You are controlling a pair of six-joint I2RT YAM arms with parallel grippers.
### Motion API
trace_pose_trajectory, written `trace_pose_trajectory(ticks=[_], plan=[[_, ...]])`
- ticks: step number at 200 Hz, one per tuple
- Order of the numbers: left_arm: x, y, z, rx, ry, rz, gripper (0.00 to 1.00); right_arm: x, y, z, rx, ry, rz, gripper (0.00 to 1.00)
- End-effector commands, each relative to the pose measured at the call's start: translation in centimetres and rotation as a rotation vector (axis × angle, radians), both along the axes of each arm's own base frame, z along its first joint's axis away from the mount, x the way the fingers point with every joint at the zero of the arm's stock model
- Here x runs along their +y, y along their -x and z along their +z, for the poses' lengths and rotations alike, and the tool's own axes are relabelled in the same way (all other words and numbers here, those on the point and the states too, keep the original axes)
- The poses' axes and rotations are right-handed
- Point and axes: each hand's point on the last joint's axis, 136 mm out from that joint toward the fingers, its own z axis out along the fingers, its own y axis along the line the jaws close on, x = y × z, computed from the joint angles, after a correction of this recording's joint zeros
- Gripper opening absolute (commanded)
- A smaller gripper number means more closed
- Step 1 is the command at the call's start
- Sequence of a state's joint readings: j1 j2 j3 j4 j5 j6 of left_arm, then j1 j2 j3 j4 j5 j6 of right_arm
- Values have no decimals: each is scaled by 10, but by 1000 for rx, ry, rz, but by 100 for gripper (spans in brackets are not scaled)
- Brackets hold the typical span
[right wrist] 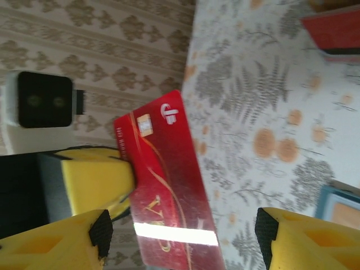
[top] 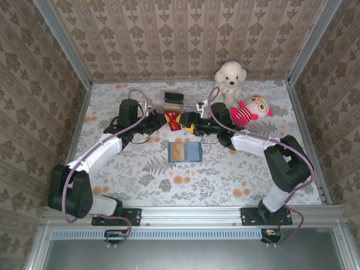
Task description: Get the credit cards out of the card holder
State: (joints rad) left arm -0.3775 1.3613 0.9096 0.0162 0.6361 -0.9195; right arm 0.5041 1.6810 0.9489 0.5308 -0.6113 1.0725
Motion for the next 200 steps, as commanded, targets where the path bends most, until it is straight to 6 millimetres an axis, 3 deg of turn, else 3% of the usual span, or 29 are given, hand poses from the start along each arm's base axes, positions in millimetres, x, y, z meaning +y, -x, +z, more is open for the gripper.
trace_pose_trajectory(ticks=[1,80,118,140,176,189,200], plan=[[0,1,32,-25,134,-7,0,8,3,23,-20,-125,36,68],[3,-3,47,-34,226,11,0,14,-2,37,13,-301,30,40],[5,-3,46,-28,230,21,0,15,-3,36,40,-331,35,26],[7,-2,42,-9,225,27,0,18,-2,37,48,-332,53,13],[13,-2,35,20,208,45,0,17,-1,35,45,-325,52,3],[16,-2,30,35,189,52,10,17,-1,32,39,-314,50,0],[19,1,25,42,162,50,25,16,0,29,25,-287,51,0]])
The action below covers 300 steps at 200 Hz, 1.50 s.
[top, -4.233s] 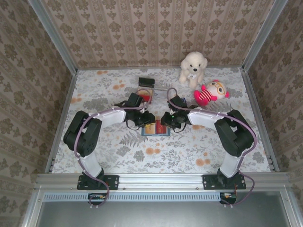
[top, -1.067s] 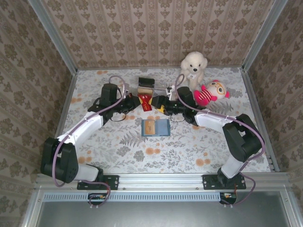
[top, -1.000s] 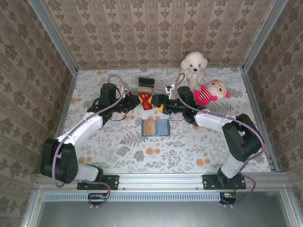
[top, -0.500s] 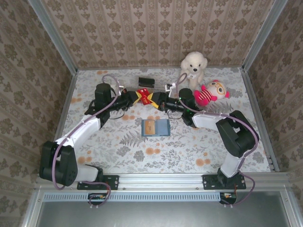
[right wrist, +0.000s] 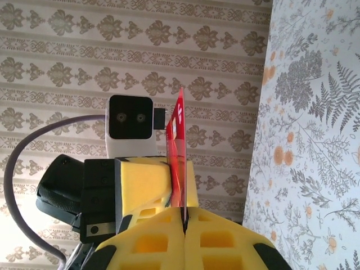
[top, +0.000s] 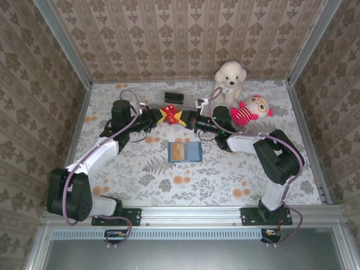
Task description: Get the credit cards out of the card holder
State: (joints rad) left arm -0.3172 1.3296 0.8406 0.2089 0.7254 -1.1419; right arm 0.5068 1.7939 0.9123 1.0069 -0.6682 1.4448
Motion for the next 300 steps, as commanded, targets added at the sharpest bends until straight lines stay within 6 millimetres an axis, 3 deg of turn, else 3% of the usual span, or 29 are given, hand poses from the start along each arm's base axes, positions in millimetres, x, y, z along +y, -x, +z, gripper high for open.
trace_pose_trajectory(ticks=[1,19,44,72,89,131,168,202,261,300], plan=[[8,6,2,-9,-29,-4,27,3,5,-3,-40,28,24,0],[18,11,-15,-4,-128,9,52,1,8,-11,-85,127,27,0],[36,15,-45,15,-267,27,76,-8,14,-25,-141,358,44,0],[49,17,-68,20,-348,33,94,-25,17,-34,-243,623,68,0],[60,17,-80,29,-414,43,99,-31,13,-28,-332,722,84,0],[84,16,-99,74,-510,87,100,-26,-5,-15,-615,892,194,0],[100,17,-108,106,-588,113,100,-13,-30,-18,-842,983,315,0],[108,19,-108,125,-617,104,100,-8,-55,-38,-991,1102,390,0],[112,18,-115,134,-571,88,100,7,-88,-77,-1083,1226,522,0],[110,20,-118,134,-562,66,100,13,-91,-99,-1185,1228,627,0]])
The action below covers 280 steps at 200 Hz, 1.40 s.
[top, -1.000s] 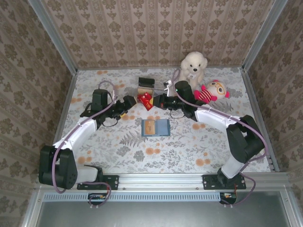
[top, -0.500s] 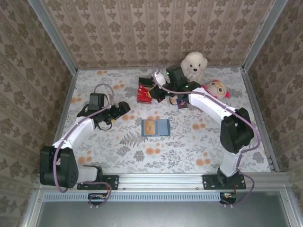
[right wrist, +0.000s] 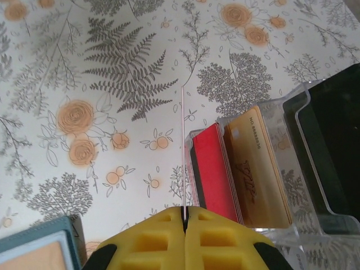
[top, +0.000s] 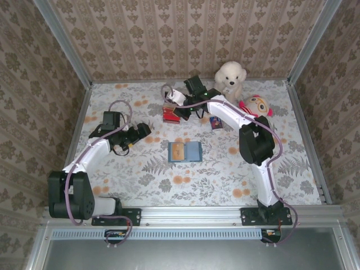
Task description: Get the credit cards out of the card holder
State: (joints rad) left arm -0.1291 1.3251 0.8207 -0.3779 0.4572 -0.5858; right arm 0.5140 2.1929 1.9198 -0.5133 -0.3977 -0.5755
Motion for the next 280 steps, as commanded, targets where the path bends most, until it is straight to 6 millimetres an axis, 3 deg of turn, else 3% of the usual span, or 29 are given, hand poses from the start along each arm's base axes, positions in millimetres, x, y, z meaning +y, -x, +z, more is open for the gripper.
trace_pose_trajectory(ticks=[1,75,188,280], plan=[[-3,0,2,-11,14,-38,100,2,1,-13,-55,74,119,0],[-6,3,-4,17,34,-42,100,10,-12,-37,-148,110,254,0],[-12,-2,-8,42,75,-40,100,10,-31,-36,-163,69,200,0],[-14,-3,-6,41,85,-49,100,3,-35,-62,-125,114,157,1]])
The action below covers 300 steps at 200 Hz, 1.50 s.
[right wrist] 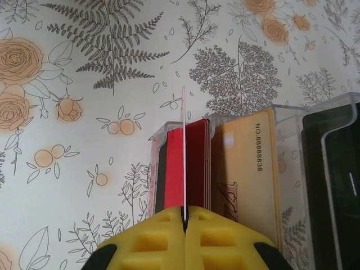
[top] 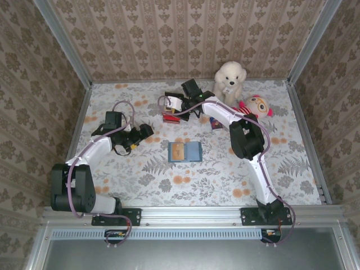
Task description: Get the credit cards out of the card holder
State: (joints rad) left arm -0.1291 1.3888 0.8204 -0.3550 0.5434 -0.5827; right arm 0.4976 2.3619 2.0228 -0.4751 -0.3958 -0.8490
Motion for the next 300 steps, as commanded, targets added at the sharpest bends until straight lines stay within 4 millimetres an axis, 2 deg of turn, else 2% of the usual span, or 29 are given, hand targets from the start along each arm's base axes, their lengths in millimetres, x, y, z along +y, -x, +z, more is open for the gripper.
trace_pose_trajectory(ticks=[1,40,65,108,134,161,186,223,252,276,283,287,300], plan=[[-1,-5,5,-7,20,2,100,-2,-5,-12,19,11,-23,1],[-2,-5,4,-10,25,-5,100,-2,-5,-20,24,15,-29,8],[-2,-5,5,-15,24,-6,100,0,-4,-11,32,-4,-38,16],[-3,-5,4,-15,24,-12,100,5,0,26,1,-73,-50,20],[-3,-5,6,-19,17,-14,100,4,8,55,2,-122,-91,23],[-10,0,5,-9,1,-31,100,-4,20,85,37,-203,-212,27],[-29,14,4,10,19,-82,99,-21,36,104,102,-308,-397,33],[-53,34,1,36,-6,-161,98,-48,82,101,303,-385,-620,37],[-71,41,2,40,-25,-198,95,-74,121,84,526,-409,-849,55],[-87,44,3,35,-24,-220,96,-88,145,59,693,-335,-995,52],[-88,41,2,34,-22,-208,96,-89,150,52,737,-339,-1028,49],[-97,46,2,34,-22,-233,96,-88,154,48,765,-344,-1043,48],[-105,47,0,36,-24,-235,96,-86,161,39,834,-402,-1083,48]])
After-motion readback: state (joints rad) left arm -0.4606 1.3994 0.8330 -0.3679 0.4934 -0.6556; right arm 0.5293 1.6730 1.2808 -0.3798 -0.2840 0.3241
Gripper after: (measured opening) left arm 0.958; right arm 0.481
